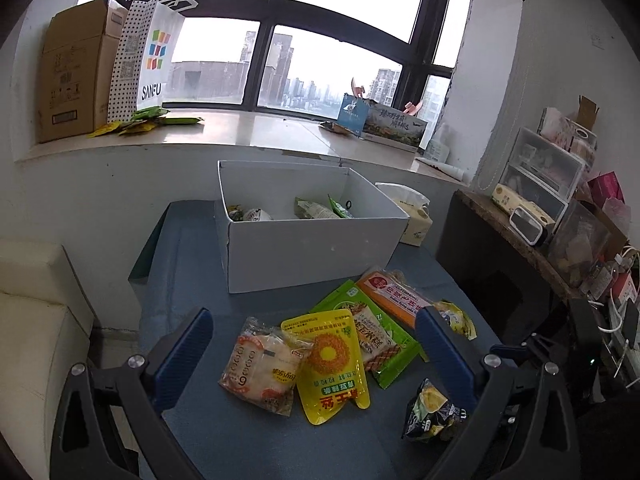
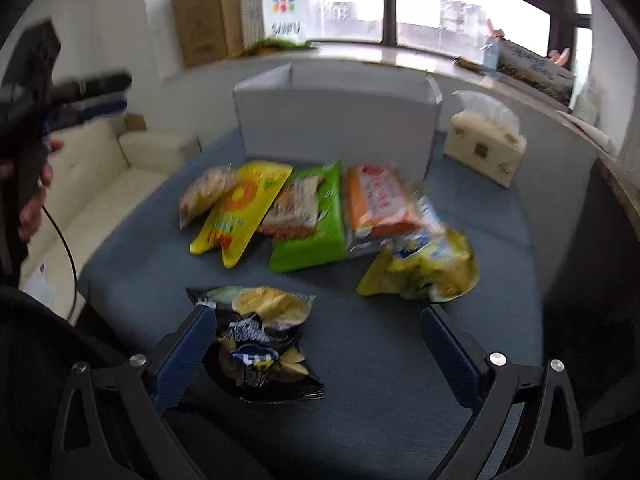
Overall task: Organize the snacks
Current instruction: 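Grasp the dark chip bag with the right tool while the left tool grasps the round bread pack, then place the chip bag and bread pack into the white box, open both tools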
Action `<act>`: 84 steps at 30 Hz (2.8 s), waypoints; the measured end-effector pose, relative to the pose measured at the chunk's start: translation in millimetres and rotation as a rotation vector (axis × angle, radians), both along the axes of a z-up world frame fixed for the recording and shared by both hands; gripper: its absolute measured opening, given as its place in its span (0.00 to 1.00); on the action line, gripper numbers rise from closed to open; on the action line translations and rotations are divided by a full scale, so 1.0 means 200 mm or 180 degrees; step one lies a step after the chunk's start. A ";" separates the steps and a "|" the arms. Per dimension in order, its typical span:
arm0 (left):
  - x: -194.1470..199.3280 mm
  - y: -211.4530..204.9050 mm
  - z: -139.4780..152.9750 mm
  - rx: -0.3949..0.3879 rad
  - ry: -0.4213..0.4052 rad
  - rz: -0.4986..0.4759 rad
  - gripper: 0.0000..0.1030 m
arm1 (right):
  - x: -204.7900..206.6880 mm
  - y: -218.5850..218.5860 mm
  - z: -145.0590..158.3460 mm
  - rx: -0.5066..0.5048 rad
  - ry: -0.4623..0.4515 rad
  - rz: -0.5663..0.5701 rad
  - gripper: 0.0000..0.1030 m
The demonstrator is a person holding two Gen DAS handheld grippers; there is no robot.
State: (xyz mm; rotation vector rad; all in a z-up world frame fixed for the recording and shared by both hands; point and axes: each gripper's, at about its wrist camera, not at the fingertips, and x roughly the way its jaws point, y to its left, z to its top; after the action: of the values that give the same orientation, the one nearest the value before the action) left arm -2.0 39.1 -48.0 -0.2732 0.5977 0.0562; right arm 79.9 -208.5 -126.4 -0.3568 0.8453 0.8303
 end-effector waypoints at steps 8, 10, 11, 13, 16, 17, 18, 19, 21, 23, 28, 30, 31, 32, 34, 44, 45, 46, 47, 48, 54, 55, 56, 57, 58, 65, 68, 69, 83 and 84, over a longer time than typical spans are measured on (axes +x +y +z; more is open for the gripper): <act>0.02 -0.03 -0.03 -0.0016 0.0072 -0.0057 1.00 | 0.11 0.12 -0.15 -0.0004 0.0473 0.0257 1.00; 0.01 -0.03 -0.04 -0.0060 0.0054 -0.0082 1.00 | 0.11 0.13 -0.18 0.0000 0.0590 0.0311 1.00; 0.02 -0.03 -0.04 -0.0075 0.0061 -0.0091 1.00 | 0.12 0.13 -0.20 -0.0029 0.0683 0.0319 1.00; 0.02 -0.04 -0.05 -0.0055 0.0085 -0.0073 1.00 | 0.11 0.13 -0.22 0.0009 0.0795 0.0331 0.91; 0.02 -0.04 -0.07 -0.0054 0.0125 -0.0075 1.00 | 0.10 0.13 -0.22 0.0138 0.0925 0.0498 0.59; 0.02 -0.04 -0.08 -0.0058 0.0136 -0.0070 1.00 | 0.09 0.14 -0.22 0.0074 0.0876 0.0497 0.58; 0.03 -0.04 -0.09 -0.0067 0.0140 -0.0075 1.00 | 0.08 0.15 -0.21 0.0058 0.0840 0.0511 0.57; 0.03 -0.04 -0.09 -0.0074 0.0142 -0.0074 1.00 | 0.07 0.14 -0.20 0.0051 0.0816 0.0508 0.54; 0.03 -0.03 -0.10 -0.0075 0.0150 -0.0072 1.00 | 0.06 0.14 -0.19 0.0069 0.0789 0.0461 0.47; 0.02 -0.03 -0.09 -0.0055 0.0146 -0.0061 1.00 | 0.08 0.10 -0.15 0.0185 0.0757 0.0368 0.45; 0.05 -0.01 -0.11 -0.0053 0.0220 -0.0073 1.00 | 0.16 -0.07 0.05 0.0638 0.0613 0.0075 0.45; 0.08 -0.05 -0.12 0.0086 0.0269 -0.0153 1.00 | 0.19 -0.15 0.14 0.0776 0.0482 -0.0049 0.45; 0.11 -0.07 -0.14 0.0211 0.0306 -0.0203 1.00 | 0.20 -0.20 0.19 0.0844 0.0418 -0.0143 0.45; 0.14 -0.08 -0.17 0.0325 0.0397 -0.0245 1.00 | 0.22 -0.24 0.22 0.0888 0.0406 -0.0204 0.45; 0.22 -0.08 -0.24 0.0476 0.0622 -0.0292 1.00 | 0.22 -0.32 0.29 0.0958 0.0324 -0.0325 0.45; 0.47 0.07 -0.59 0.0459 0.1275 -0.0697 1.00 | 0.24 -0.42 0.34 0.1108 0.0429 -0.0367 0.45; 0.47 0.09 -0.62 0.0440 0.1306 -0.0721 1.00 | 0.25 -0.42 0.34 0.1119 0.0446 -0.0359 0.45; 0.47 0.10 -0.64 0.0442 0.1333 -0.0723 1.00 | 0.25 -0.40 0.32 0.1121 0.0469 -0.0337 0.45; 0.47 0.11 -0.65 0.0440 0.1362 -0.0712 1.00 | 0.25 -0.38 0.31 0.1125 0.0479 -0.0310 0.45; 0.47 0.13 -0.67 0.0407 0.1384 -0.0698 1.00 | 0.25 -0.37 0.30 0.1125 0.0486 -0.0293 0.45; 0.43 0.21 -0.68 0.0075 0.1291 -0.0607 0.74 | 0.24 -0.32 0.28 0.1106 0.0538 -0.0231 0.45; 0.41 0.22 -0.67 0.0050 0.1232 -0.0567 0.74 | 0.24 -0.31 0.28 0.1099 0.0541 -0.0226 0.45; 0.39 0.23 -0.66 0.0047 0.1181 -0.0532 0.74 | 0.24 -0.31 0.27 0.1115 0.0557 -0.0219 0.45; 0.37 0.24 -0.64 0.0047 0.1127 -0.0501 0.74 | 0.24 -0.30 0.27 0.1120 0.0571 -0.0203 0.45; 0.35 0.23 -0.61 0.0037 0.1073 -0.0479 0.74 | 0.24 -0.29 0.27 0.1113 0.0567 -0.0202 0.45; 0.30 0.29 -0.31 -0.0119 0.0431 -0.0208 0.74 | 0.30 -0.20 0.31 0.1196 0.0450 -0.0274 0.45; 0.32 0.30 -0.17 -0.0174 0.0104 -0.0078 0.74 | 0.38 -0.12 0.38 0.1226 0.0305 -0.0283 0.45; 0.34 0.30 -0.12 -0.0170 0.0006 -0.0044 0.74 | 0.42 -0.09 0.41 0.1229 0.0236 -0.0319 0.45; 1.02 0.33 0.19 0.0313 -0.0079 0.0103 0.74 | 1.01 0.52 0.69 0.1331 -0.0193 -0.0465 0.46; 1.06 0.34 0.17 0.0306 -0.0048 0.0093 0.74 | 1.05 0.55 0.67 0.1306 -0.0131 -0.0487 0.46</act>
State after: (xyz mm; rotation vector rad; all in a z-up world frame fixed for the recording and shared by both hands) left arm 209.0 106.3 -13.3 -0.1891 0.5742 0.1108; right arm 290.7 -98.0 8.3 0.0518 0.6356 0.8275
